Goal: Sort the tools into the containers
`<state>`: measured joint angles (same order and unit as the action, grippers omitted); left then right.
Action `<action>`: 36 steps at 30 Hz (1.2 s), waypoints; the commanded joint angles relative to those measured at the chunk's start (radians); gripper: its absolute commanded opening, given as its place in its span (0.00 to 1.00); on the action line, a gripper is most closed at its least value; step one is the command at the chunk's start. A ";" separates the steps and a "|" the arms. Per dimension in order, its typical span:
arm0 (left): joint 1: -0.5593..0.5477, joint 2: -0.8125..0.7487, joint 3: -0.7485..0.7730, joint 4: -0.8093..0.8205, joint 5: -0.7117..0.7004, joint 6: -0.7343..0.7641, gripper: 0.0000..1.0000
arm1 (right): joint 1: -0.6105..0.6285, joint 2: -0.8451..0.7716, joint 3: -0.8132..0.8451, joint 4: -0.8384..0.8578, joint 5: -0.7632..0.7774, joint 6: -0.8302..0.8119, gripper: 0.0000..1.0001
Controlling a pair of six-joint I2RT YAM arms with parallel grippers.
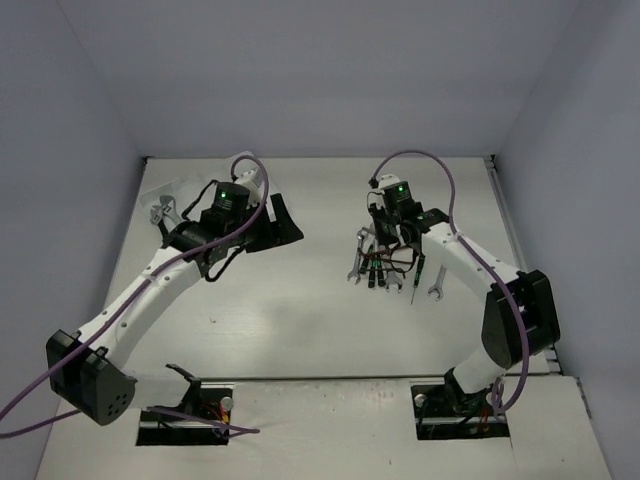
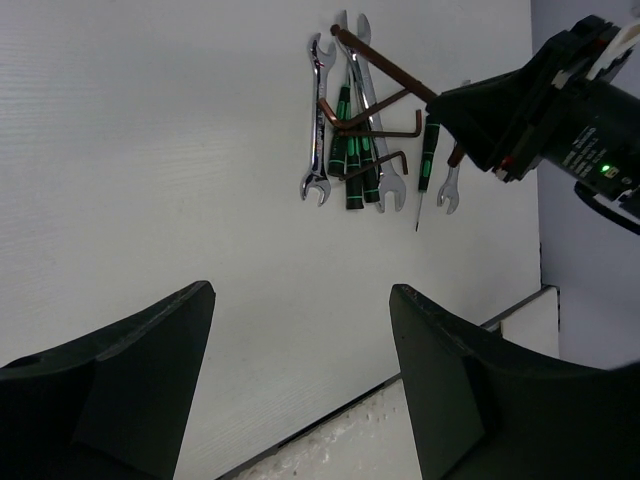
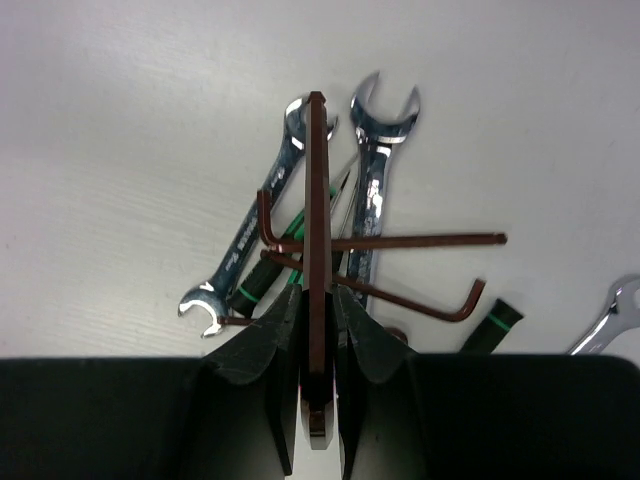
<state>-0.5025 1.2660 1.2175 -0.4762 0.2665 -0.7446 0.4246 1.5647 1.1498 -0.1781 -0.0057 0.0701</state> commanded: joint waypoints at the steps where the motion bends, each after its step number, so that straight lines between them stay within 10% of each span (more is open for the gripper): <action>1: -0.038 0.010 0.026 0.165 0.039 -0.092 0.68 | 0.043 -0.068 -0.057 0.047 0.013 0.057 0.00; 15: -0.141 0.155 -0.074 0.527 0.008 -0.407 0.68 | 0.083 -0.288 -0.282 0.328 -0.077 0.329 0.00; 36: -0.191 0.295 0.008 0.587 -0.067 -0.570 0.67 | 0.090 -0.493 -0.397 0.608 -0.239 0.534 0.00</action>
<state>-0.6859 1.5740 1.1470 0.0298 0.2273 -1.2855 0.5048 1.1087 0.7417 0.2712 -0.1937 0.5754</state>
